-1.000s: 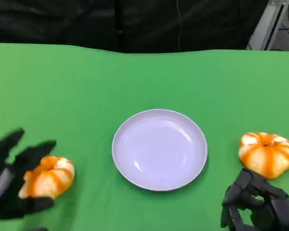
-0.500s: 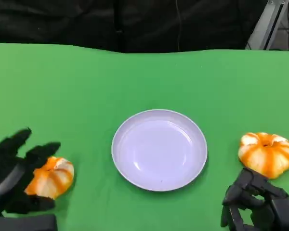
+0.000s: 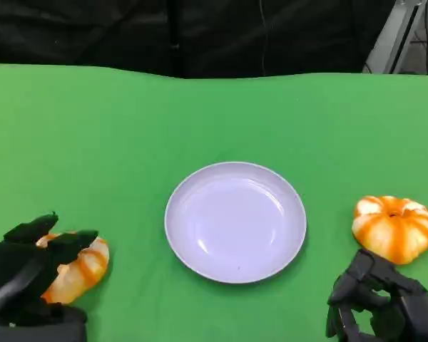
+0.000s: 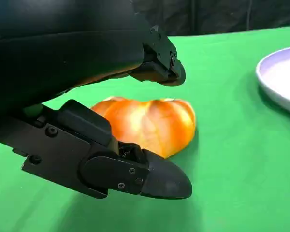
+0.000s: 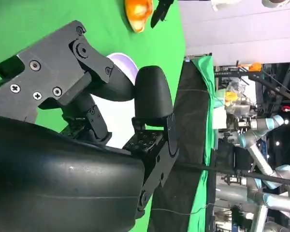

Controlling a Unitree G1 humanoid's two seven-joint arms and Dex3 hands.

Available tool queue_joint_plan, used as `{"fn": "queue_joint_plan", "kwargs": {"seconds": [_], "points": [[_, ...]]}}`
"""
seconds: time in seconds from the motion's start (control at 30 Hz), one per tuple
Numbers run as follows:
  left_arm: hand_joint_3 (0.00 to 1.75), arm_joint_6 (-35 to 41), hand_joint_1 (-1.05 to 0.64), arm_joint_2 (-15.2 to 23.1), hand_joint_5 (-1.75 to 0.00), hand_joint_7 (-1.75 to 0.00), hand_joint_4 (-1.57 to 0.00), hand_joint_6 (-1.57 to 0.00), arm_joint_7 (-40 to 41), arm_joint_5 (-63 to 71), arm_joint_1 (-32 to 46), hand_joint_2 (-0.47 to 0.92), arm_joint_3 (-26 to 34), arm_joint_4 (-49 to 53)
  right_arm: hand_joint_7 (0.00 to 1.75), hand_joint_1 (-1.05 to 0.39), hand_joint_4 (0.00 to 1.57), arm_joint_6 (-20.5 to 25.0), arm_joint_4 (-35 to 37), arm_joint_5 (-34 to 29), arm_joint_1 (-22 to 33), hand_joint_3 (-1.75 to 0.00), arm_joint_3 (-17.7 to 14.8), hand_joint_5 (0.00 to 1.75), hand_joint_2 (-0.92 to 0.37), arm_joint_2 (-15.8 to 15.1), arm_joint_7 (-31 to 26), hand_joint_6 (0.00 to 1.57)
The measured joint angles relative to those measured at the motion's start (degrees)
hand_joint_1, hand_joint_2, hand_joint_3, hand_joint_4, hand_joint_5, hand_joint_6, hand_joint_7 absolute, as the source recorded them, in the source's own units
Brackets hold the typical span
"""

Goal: Grasp the bread from the table and place it into the plate.

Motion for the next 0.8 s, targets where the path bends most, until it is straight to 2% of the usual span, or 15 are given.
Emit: {"fn": "queue_joint_plan", "kwargs": {"seconds": [0.5,0.57,0.6,0.63,0.67,0.73,0.77,0.8], "points": [[0.26,-1.47,-0.86,-0.75,-0.03,-0.01,-0.24,-0.39,4.17,-0.26,-7.19,0.92,-4.27,13.10,1.57,-0.15,0.83,-0.01,-0.50,0.01,0.12,-1.29,-0.09,1.75,-0.51,-0.05,0.25,0.74],[0.25,-1.58,-0.67,-1.08,-0.06,-0.03,-0.37,-0.47,4.44,-0.29,-8.15,0.92,-4.84,14.99,1.58,-0.15,0.84,-0.01,-0.63,0.01,0.20,-1.29,-0.06,1.75,-0.52,-0.05,0.27,0.74],[0.25,-1.71,-0.56,-1.23,-0.07,-0.04,-0.49,-0.54,4.61,-0.31,-8.64,0.92,-5.20,15.72,1.58,-0.15,0.84,-0.01,-0.68,0.01,0.22,-1.29,-0.05,1.75,-0.52,-0.05,0.27,0.74],[0.27,-1.80,-0.37,-1.31,-0.12,-0.07,-0.75,-0.75,4.80,-0.33,-9.00,0.92,-5.43,16.20,1.58,-0.15,0.84,-0.01,-0.74,0.01,0.25,-1.29,-0.02,1.75,-0.51,-0.05,0.27,0.74],[0.28,-1.84,-0.30,-1.44,-0.13,-0.08,-0.84,-0.83,4.79,-0.79,-9.15,0.92,-5.48,16.37,1.58,-0.15,0.84,-0.01,-0.76,0.01,0.26,-1.29,-0.01,1.75,-0.51,-0.05,0.27,0.74],[0.28,-1.64,-0.25,-1.97,-0.13,-0.08,-0.92,-0.89,4.76,-2.55,-9.33,0.92,-5.37,16.37,1.58,-0.15,0.83,-0.02,-0.76,0.01,0.30,-1.29,-0.01,1.75,-0.51,-0.05,0.27,0.74],[0.27,-1.50,-0.17,-2.14,-0.36,-0.12,-1.00,-1.07,4.76,-3.16,-9.41,0.92,-5.33,16.34,1.58,-0.15,0.83,-0.02,-0.76,0.01,0.30,-1.29,0.00,1.75,-0.51,-0.05,0.27,0.74],[0.28,-1.50,-0.12,-2.26,-0.72,-0.14,-0.91,-1.16,4.80,-3.85,-9.43,0.92,-5.26,16.34,1.58,-0.15,0.83,-0.02,-0.78,0.01,0.32,-1.29,0.01,1.75,-0.51,-0.05,0.26,0.74]]}}
